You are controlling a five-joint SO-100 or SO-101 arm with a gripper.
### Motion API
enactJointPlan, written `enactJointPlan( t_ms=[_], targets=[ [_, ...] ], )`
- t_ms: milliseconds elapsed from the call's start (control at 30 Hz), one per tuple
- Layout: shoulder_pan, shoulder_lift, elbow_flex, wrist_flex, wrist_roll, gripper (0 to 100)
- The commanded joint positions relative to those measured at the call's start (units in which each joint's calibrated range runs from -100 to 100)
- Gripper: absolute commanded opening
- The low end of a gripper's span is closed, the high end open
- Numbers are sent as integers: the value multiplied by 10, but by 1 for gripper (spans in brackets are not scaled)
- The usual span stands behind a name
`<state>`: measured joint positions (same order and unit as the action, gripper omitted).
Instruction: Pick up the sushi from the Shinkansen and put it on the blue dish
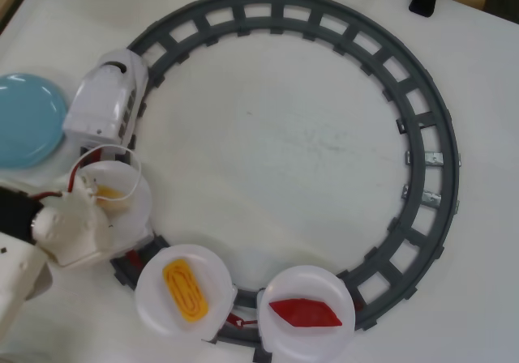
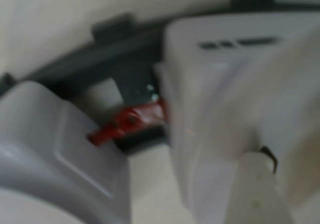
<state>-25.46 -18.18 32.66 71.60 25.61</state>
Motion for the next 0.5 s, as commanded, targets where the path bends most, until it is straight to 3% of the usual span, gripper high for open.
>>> enactJointPlan(
  t_ms=[0, 133, 467],
  targets=[
    [-2, -2, 21, -1, 2, 18],
    [-2, -4, 21, -2, -1, 3],
    [-25, -4, -104, -53, -4, 3]
  ],
)
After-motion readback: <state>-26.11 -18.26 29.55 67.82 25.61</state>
